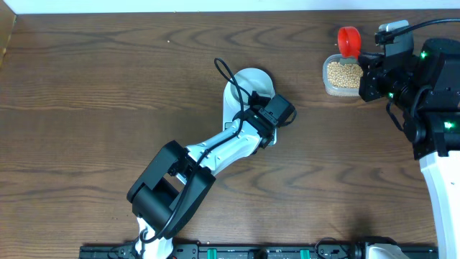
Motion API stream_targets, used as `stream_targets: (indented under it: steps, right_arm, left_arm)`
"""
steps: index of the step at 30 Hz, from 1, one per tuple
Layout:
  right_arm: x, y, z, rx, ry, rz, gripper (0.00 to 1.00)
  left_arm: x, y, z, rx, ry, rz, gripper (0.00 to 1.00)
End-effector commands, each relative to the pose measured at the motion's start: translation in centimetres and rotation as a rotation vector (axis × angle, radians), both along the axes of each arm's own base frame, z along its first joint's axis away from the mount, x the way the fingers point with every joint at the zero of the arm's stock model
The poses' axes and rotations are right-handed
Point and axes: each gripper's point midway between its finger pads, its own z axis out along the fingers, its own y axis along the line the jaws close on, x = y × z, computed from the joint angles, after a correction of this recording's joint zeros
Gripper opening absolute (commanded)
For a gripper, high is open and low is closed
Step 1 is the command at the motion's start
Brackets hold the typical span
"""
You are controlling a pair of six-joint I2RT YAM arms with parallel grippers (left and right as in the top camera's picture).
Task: Scoop item into bowl and weigh 50g on scale
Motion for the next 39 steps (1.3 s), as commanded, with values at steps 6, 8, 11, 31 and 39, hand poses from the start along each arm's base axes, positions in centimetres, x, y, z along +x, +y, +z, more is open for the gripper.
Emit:
stream_targets:
  steps: [6,8,11,31,39]
  right_arm:
    - [0.2,-0.3,1.2,-0.014,-0.032,-0.006,0.01]
    - [0.2,-0.3,1.2,-0.019,-0.034,-0.003,0.01]
    - [0.2,-0.3,1.2,-0.020,-0.034,-0.003,0.01]
    - [0.2,-0.3,1.1,-0.020,-0.032,-0.003,0.01]
    - [0.2,-0.3,1.2,-0.020,-0.033,-0.003,0.01]
  left_arm:
    - [-1.4,-0.5,-2.2,-0.025,0.095,-0.007,0.07]
    - [-1.6,-0.7,-2.3,-0.035,0.110,-0.011,0.07]
    - [-1.9,-0.8,-2.4,-0.043,0.122,-0.015,0.07]
    - [-1.9,0.4,-2.8,0.002,0.119,0.041,0.07]
    - [-2.0,0.6,-3.9,0.012,0.136,0.047,0.07]
